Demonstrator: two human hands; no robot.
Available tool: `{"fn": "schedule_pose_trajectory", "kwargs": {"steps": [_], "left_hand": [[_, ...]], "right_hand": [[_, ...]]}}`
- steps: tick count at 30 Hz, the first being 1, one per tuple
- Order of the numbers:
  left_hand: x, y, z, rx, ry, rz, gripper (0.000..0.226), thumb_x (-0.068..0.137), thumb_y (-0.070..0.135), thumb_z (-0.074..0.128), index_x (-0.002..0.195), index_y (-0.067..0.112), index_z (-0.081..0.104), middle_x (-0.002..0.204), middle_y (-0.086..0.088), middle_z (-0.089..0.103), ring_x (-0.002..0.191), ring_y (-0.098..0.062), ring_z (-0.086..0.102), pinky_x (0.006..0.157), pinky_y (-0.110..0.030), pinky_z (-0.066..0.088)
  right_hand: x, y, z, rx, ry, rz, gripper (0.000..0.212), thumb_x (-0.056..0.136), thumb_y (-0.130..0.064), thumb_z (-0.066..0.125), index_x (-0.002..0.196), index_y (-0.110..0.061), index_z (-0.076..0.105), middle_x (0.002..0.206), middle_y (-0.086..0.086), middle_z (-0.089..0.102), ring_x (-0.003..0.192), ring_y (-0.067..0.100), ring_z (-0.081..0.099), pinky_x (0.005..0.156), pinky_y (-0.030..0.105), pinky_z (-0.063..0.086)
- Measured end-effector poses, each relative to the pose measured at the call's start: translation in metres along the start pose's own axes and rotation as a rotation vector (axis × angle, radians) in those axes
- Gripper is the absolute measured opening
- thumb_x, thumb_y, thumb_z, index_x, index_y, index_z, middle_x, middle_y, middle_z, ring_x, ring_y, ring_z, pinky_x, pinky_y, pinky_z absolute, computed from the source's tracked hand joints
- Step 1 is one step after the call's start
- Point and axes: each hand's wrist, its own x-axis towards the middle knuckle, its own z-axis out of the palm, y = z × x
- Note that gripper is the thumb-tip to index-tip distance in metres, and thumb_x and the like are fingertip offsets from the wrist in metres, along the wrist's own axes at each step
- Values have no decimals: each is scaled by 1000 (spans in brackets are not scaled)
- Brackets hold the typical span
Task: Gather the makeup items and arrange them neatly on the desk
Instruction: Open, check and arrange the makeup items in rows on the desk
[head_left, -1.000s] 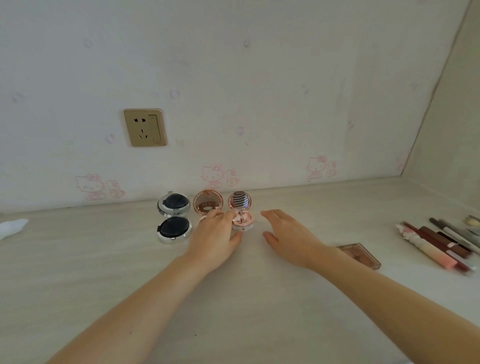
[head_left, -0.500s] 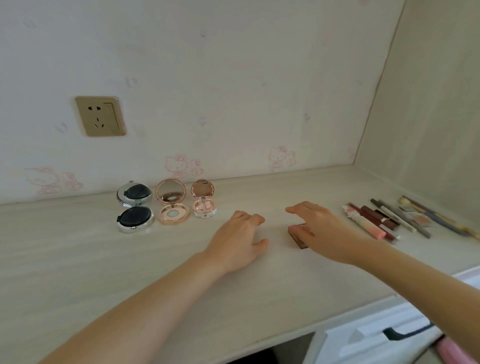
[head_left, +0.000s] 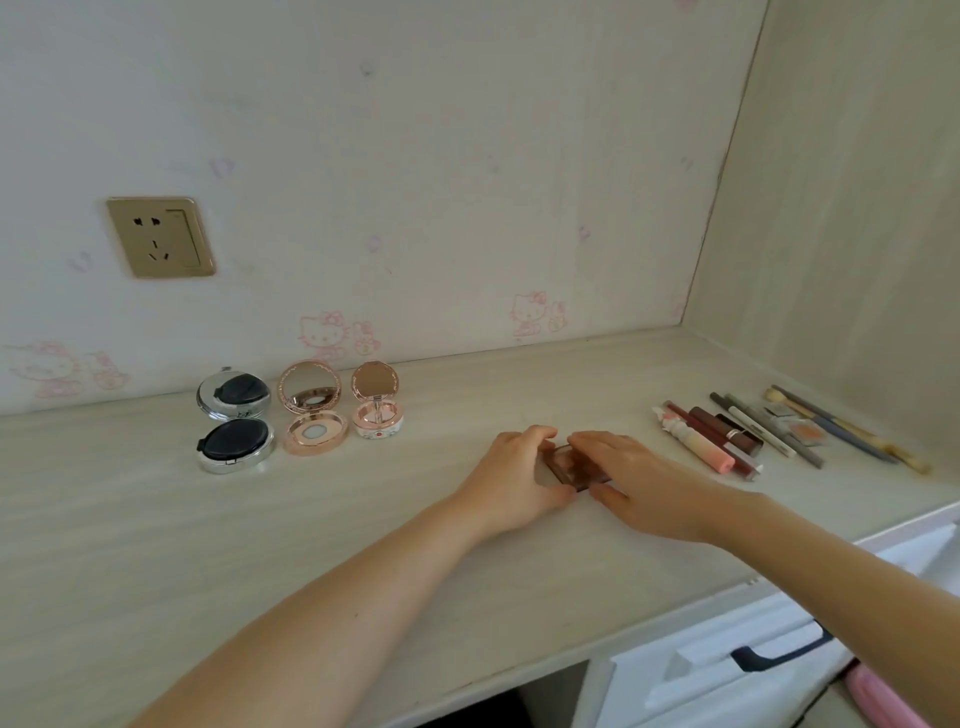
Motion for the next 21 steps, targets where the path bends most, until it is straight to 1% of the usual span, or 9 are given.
{"fn": "schedule_pose_trajectory", "kwargs": {"steps": [3, 5, 8, 12, 13, 14, 16, 18, 21], "left_hand": [[1, 1, 0, -62, 11, -17, 73, 78, 31, 75, 141, 18, 40, 134, 0, 54, 129, -13, 42, 101, -19, 32], [0, 2, -1, -83, 10, -18, 70, 78, 27, 74, 139, 19, 42, 132, 0, 55, 126, -12, 44, 98, -17, 32], [-2, -1, -4, -143, 13, -48, 65, 75, 26, 75, 133, 23, 46, 126, 2, 57, 118, -11, 51, 93, -18, 36], [-6, -4, -14, -354, 68, -112, 67, 61, 41, 72, 122, 31, 48, 113, 8, 63, 111, -8, 56, 95, -22, 41], [-8, -5, -17, -408, 88, -125, 66, 61, 41, 73, 121, 31, 48, 112, 7, 65, 111, -8, 57, 96, -23, 42], [-11, -6, -22, -466, 103, -134, 62, 65, 36, 76, 120, 29, 49, 110, 6, 66, 110, -8, 58, 96, -23, 42], [-17, -8, -33, -574, 134, -143, 50, 78, 19, 75, 119, 22, 49, 108, 2, 69, 104, -6, 62, 89, -19, 44], [-25, -11, -45, -668, 173, -155, 42, 82, 17, 74, 117, 20, 51, 104, 2, 72, 97, -8, 66, 82, -17, 48], [-37, -19, -60, -862, 245, -198, 45, 78, 22, 79, 116, 13, 55, 102, -3, 74, 102, -19, 68, 93, -32, 52]], "right_hand": [[4, 2, 1, 49, 4, 2, 54, 96, -20, 48, 146, -17, 28, 147, -1, 36, 132, 18, 38, 110, 31, 32], [6, 2, 0, 62, 6, -4, 53, 96, -20, 50, 145, -17, 31, 141, -1, 40, 128, 18, 42, 107, 31, 34], [8, -1, -1, 111, 5, 0, 50, 95, -20, 54, 142, -17, 36, 135, -2, 46, 122, 14, 46, 103, 23, 34], [10, -12, -4, 172, 55, -14, 44, 96, -25, 54, 138, -21, 44, 130, -4, 51, 117, 9, 49, 96, 14, 32], [11, -15, -5, 201, 67, -15, 42, 96, -25, 54, 136, -22, 46, 129, -5, 53, 117, 7, 49, 96, 13, 32], [13, -20, -6, 247, 77, -9, 40, 96, -25, 54, 135, -23, 48, 128, -7, 54, 117, 6, 50, 97, 14, 34], [16, -29, -10, 380, 89, 13, 36, 95, -23, 55, 131, -25, 53, 126, -10, 56, 116, 3, 52, 102, 22, 41], [21, -42, -16, 504, 88, 13, 34, 95, -19, 55, 128, -27, 56, 124, -13, 59, 113, -1, 56, 102, 25, 44], [27, -65, -19, 610, 89, -25, 32, 96, -17, 53, 124, -30, 60, 121, -19, 63, 111, -7, 56, 99, 19, 42]]}}
